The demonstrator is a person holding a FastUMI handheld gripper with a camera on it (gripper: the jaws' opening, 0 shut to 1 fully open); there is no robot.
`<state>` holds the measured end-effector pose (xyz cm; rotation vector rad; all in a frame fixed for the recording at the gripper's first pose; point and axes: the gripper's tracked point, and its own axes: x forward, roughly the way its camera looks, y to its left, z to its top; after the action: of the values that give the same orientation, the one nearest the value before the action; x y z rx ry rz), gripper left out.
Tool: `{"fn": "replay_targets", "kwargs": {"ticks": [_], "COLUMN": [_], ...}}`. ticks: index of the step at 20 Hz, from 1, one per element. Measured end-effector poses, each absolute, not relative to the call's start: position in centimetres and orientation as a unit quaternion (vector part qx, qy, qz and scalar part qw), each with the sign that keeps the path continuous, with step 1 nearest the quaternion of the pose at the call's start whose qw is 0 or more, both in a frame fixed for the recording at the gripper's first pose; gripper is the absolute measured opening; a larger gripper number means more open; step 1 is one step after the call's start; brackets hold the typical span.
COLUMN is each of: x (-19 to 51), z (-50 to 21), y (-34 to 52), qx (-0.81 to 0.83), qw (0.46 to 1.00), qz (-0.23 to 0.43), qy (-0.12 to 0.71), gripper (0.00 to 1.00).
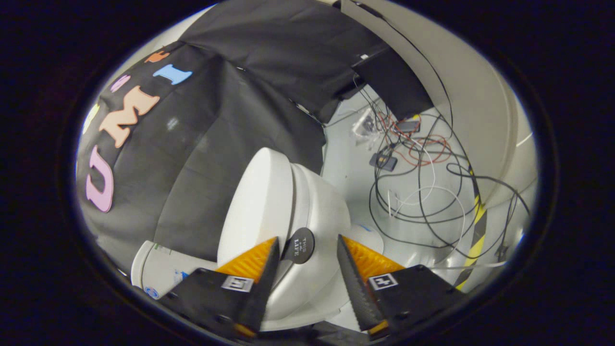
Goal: Open the toilet lid.
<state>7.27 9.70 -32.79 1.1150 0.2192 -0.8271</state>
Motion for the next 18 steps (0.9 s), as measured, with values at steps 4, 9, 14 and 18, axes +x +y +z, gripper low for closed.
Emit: {"fn": "replay_targets", "kwargs": {"ticks": [4, 9, 14, 18], "x": [8.8, 9.6, 9.6, 9.6], "z": [-32.8, -32.8, -32.5, -31.6], "y": [9.4, 9.4, 9.0, 9.3], "qx": [0.537, 0.561, 0.563, 0.539], "qw": [0.755, 0.744, 0.747, 0.765], "qz": [-0.365, -0.353, -0.345, -0.342], "qy": [0.092, 0.086, 0.079, 0.086], "gripper": [0.54, 0.28, 0.14, 0.12]}}
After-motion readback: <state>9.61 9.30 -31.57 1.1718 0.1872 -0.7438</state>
